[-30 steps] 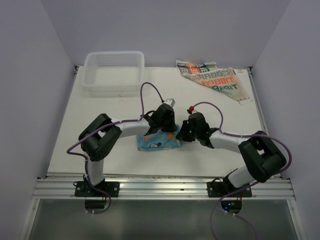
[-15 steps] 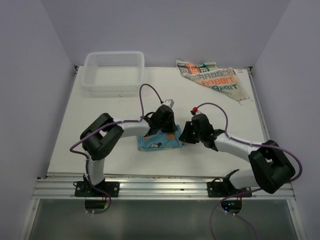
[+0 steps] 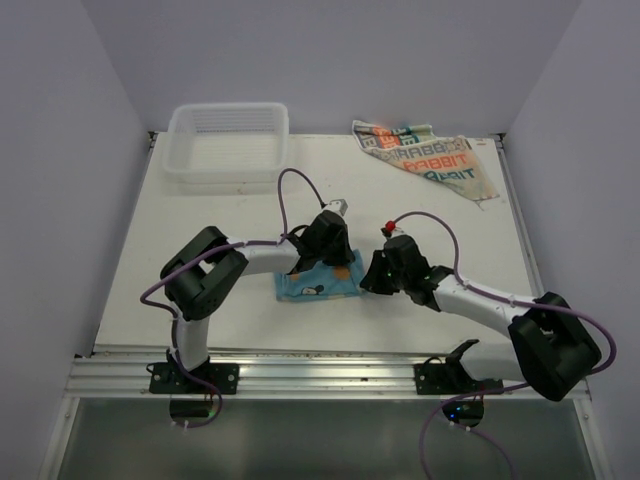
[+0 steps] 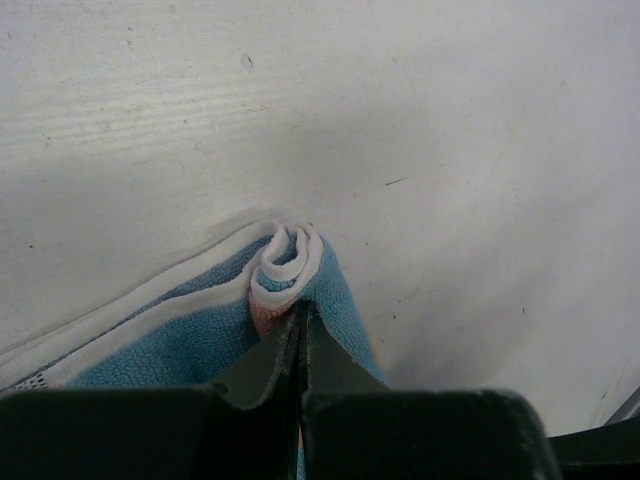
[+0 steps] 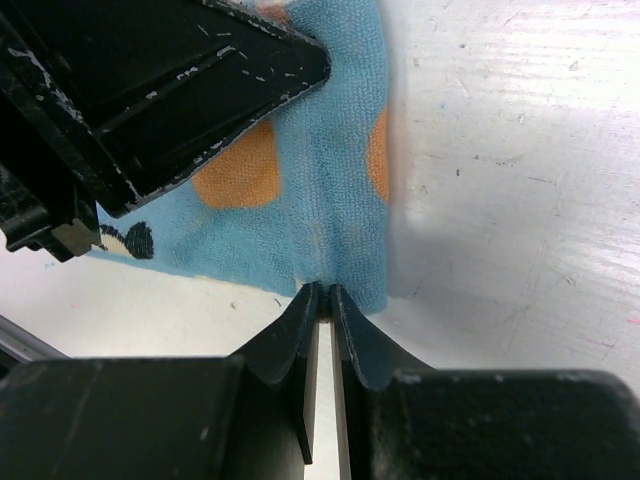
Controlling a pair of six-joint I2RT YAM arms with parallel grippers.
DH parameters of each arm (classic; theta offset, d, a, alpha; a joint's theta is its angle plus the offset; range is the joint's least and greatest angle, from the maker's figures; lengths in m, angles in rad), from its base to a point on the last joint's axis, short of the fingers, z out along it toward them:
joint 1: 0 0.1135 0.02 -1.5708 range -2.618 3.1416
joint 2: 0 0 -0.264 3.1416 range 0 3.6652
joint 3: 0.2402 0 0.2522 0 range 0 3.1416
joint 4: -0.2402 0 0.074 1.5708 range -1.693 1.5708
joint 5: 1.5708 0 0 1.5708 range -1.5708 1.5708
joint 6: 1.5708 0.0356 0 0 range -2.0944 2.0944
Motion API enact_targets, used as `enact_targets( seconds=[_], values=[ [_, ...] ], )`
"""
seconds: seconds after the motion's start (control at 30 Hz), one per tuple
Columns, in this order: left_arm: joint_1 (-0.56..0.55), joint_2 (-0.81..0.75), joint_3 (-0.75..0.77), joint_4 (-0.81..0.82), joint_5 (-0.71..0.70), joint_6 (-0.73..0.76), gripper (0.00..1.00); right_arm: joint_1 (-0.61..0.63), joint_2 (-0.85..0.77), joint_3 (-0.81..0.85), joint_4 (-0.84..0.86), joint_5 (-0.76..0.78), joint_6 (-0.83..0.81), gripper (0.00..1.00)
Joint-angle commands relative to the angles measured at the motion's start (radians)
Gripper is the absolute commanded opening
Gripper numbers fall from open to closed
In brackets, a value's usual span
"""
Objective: Roll the towels
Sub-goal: Roll the towel
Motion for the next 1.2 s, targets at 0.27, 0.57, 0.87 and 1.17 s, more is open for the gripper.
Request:
enact_targets(
  seconds=[0.27,0.57,0.87,1.17],
  values=[
    [0.011,0.03,-0.02,-0.018,-0.035,-0.009,0.0,0.047,0.087,-0.027,0.045,0.016,0.006,0.1],
    [0.011,0.015,-0.046,-0.014,-0.032,-0.012,0.0,0.047,0.131,-0.016,0.066,0.026,0.001,0.16],
    [0.011,0.007,-0.067,-0.005,-0.036,-0.009,0.0,0.047,-0.039,0.096,-0.102,0.033,0.0,0.34],
    [0.011,0.007,-0.073,-0.008,-0.035,-0.007,0.0,0.003,-0.084,0.098,-0.089,0.039,0.082,0.44]
  ],
)
